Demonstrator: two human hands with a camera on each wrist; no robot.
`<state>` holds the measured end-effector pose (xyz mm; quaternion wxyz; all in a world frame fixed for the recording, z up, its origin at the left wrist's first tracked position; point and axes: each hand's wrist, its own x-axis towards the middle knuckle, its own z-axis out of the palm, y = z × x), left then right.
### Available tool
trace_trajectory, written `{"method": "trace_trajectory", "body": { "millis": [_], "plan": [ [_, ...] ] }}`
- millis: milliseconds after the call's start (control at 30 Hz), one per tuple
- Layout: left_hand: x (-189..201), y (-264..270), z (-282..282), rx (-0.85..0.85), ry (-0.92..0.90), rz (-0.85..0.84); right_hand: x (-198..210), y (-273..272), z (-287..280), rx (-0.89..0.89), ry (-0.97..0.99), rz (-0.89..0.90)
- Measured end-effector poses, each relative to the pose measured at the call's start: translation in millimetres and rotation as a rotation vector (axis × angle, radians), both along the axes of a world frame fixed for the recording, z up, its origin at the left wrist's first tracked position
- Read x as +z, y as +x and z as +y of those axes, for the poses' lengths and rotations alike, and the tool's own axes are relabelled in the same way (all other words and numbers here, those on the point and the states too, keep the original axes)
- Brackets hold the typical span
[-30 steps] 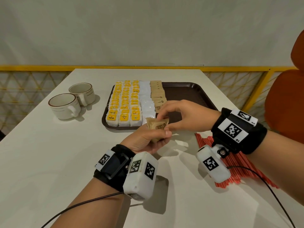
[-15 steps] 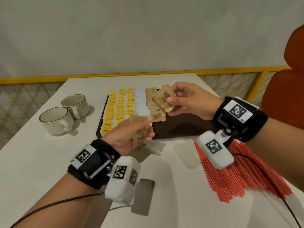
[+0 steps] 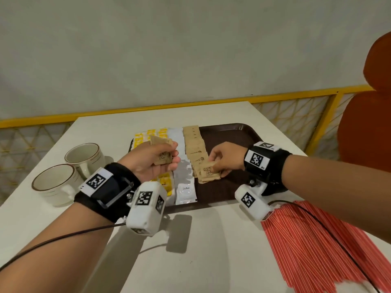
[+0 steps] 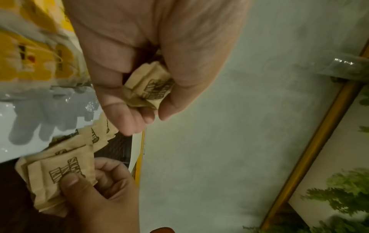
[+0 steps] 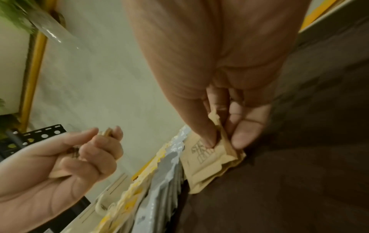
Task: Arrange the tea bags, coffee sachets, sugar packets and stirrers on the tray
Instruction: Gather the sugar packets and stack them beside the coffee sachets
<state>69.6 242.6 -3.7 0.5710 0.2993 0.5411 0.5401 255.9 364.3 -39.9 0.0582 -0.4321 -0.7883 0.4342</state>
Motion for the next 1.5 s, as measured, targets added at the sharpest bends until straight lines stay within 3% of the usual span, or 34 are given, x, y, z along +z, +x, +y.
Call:
{"method": "trace_trajectory", "body": {
  "millis": [500,833,1133,1200,1300,1367,1500],
  "plan": [
    [-10.7,11.6,8.7,0.039,-0.034,-0.025,-3.7,-1.3,-6.9,-0.022,-0.081,0.059],
    [-16.1,12.9,5.7,0.036,-0.004,-0.047,-9.6,-12.8,-4.9,-0.070,0.015,0.066],
    [-21.7,20.8,1.6,0.053,0.066,-0.156,5.7,-7.9,-13.1,0.006,0.114,-0.061],
    [-23.4,23.9,2.5,0.039,0.094,-0.141,15.4,-5.6,-18.4,-0.030,0.092,0.070],
    [-23.2,31.3,4.0,-0.003,0.155,-0.111,33.2,-2.1,-33.8,-0.015,-0.229,0.402],
    [-21.3,38.2,4.2,-0.057,0.198,-0.067,40.5,0.8,-43.8,0.059,-0.355,0.477],
    [-23.9,52.1,7.1,-0.134,0.253,0.093,37.9,8.2,-51.7,0.004,-0.346,0.505]
  ]
}}
